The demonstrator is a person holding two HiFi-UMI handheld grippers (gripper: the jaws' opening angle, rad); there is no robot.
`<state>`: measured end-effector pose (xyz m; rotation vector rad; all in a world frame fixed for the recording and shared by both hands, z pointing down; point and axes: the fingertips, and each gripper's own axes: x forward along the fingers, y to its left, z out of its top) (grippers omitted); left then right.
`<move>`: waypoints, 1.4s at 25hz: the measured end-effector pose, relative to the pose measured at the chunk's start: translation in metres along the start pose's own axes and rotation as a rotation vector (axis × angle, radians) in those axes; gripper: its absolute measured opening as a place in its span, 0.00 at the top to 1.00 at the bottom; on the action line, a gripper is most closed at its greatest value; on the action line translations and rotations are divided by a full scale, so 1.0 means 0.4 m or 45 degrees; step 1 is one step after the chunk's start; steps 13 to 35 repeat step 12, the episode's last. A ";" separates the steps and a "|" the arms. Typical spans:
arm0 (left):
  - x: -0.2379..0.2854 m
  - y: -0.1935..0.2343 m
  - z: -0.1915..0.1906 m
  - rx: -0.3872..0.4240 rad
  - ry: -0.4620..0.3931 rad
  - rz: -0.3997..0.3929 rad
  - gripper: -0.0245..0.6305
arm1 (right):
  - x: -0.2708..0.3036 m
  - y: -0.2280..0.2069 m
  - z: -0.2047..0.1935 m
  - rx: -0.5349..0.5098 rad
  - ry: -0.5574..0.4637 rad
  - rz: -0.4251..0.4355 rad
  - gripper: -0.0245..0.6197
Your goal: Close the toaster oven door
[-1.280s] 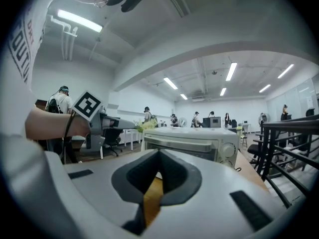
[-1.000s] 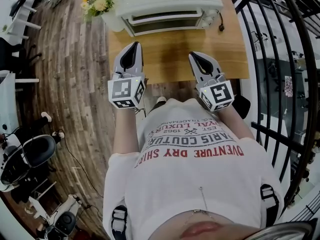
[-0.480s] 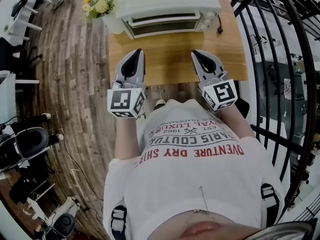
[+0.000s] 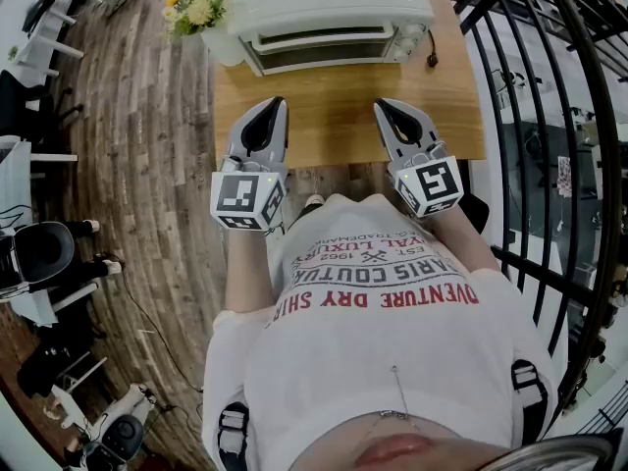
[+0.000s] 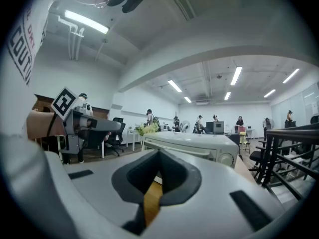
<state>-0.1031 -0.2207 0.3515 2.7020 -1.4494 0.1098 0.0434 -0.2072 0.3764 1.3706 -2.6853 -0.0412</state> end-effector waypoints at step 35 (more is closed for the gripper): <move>0.021 -0.001 -0.011 0.002 0.011 -0.030 0.94 | 0.015 -0.010 -0.014 0.000 0.017 -0.004 0.95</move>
